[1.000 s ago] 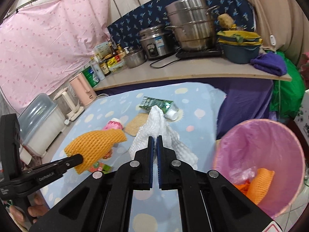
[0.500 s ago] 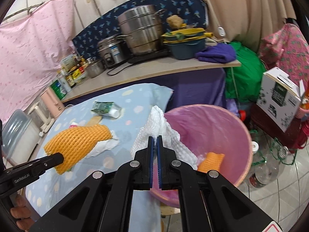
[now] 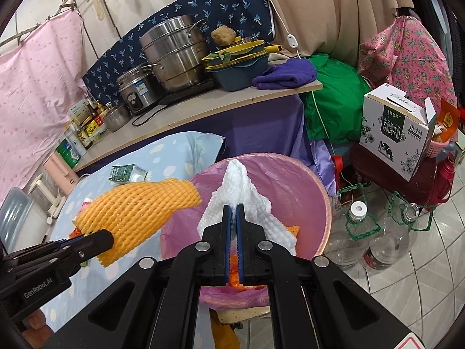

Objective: Collect trash
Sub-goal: 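Carry the tissue and foam net over the bin and lower them inside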

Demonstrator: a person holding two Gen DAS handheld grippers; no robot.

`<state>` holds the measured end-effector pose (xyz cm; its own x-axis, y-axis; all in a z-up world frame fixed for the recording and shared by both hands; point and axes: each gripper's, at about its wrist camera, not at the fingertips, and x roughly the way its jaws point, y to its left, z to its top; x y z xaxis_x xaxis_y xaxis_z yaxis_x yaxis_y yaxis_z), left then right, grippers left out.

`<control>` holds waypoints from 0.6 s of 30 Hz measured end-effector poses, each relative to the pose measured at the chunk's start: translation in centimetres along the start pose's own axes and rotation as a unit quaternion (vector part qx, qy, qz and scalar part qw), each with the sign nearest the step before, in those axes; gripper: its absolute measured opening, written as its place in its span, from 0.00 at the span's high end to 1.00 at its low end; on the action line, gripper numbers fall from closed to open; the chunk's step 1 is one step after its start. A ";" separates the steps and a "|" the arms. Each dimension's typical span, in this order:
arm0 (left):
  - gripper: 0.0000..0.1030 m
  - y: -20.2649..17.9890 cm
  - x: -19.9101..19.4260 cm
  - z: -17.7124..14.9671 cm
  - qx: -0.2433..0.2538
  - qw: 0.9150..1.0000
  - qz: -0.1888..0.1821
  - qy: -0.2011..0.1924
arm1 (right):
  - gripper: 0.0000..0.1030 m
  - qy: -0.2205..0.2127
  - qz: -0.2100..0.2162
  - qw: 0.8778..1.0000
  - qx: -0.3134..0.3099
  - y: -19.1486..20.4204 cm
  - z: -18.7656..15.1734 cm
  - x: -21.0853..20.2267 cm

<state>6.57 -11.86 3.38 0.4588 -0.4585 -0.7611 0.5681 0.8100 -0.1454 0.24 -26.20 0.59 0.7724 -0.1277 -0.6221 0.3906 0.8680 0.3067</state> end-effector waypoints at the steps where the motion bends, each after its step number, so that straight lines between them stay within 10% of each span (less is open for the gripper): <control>1: 0.91 -0.2 0.1 0.1 0.002 1.000 0.000 0.000 | 0.96 -0.001 0.000 1.000 0.001 -0.2 0.1 0.0; 18: 0.91 -1.9 3.5 1.0 0.014 1.000 0.016 0.021 | 0.96 0.011 -0.001 1.000 0.022 -2.2 0.9 1.6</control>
<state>7.79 -15.36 1.66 0.4485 -0.4161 -0.7910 0.5727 0.8133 -0.1030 1.03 -28.72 -0.42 0.7604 -0.1178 -0.6387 0.4142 0.8454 0.3372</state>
